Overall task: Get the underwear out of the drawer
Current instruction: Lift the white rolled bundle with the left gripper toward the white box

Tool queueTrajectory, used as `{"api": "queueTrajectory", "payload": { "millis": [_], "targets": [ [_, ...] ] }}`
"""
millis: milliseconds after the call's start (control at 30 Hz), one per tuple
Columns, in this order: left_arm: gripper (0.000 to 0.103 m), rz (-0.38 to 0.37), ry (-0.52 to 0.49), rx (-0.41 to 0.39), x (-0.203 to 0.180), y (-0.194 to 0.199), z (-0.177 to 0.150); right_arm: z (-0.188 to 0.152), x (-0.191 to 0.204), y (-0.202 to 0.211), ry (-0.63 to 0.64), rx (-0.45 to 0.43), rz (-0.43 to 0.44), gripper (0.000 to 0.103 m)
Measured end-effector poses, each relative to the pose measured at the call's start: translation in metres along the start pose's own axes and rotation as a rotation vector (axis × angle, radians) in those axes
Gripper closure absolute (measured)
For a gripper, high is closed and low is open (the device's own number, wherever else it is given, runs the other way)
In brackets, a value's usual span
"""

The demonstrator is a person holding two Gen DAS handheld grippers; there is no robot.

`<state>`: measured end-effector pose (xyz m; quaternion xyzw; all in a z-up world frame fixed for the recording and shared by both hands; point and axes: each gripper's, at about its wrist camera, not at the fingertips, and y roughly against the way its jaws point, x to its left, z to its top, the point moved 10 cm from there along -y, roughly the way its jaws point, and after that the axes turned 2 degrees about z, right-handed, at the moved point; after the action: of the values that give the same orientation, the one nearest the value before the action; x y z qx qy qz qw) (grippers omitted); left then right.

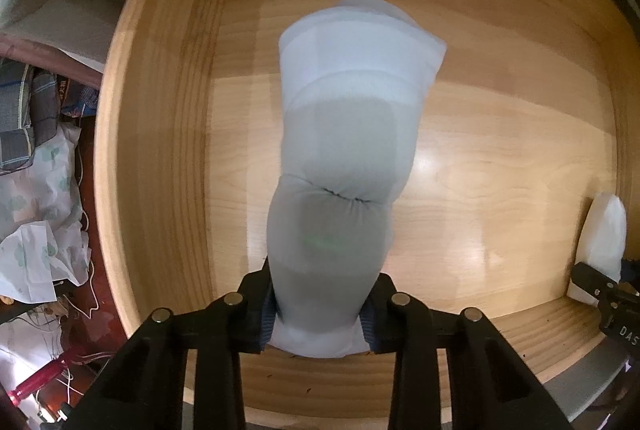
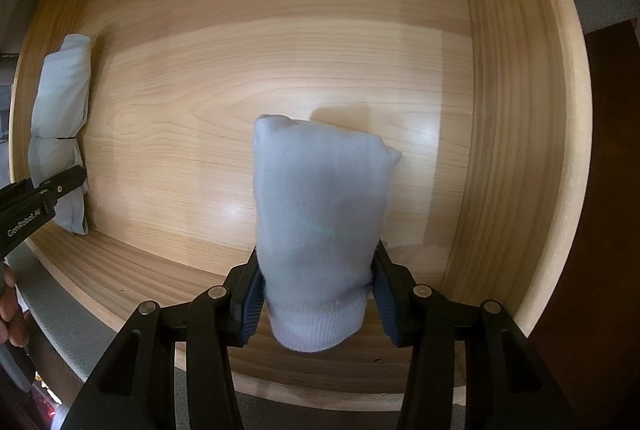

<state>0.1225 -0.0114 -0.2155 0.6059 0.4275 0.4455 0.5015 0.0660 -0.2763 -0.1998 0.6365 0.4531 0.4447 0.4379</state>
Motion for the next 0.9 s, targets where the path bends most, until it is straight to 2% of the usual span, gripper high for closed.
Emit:
{"api": "queueTrajectory", "payload": {
  "millis": [200, 567, 900],
  "targets": [
    [0.071, -0.005, -0.022, -0.001, 0.007, 0.018, 0.003, -0.001, -0.001, -0.001, 0.0, -0.004, 0.005, 0.059],
    [0.071, 0.0, -0.111, 0.119, 0.003, 0.038, -0.005, -0.002, -0.005, 0.001, 0.0, -0.012, 0.016, 0.059],
    [0.071, -0.001, -0.147, 0.117, 0.006, 0.06, -0.016, -0.002, -0.006, 0.002, 0.001, -0.011, 0.015, 0.059]
  ]
}}
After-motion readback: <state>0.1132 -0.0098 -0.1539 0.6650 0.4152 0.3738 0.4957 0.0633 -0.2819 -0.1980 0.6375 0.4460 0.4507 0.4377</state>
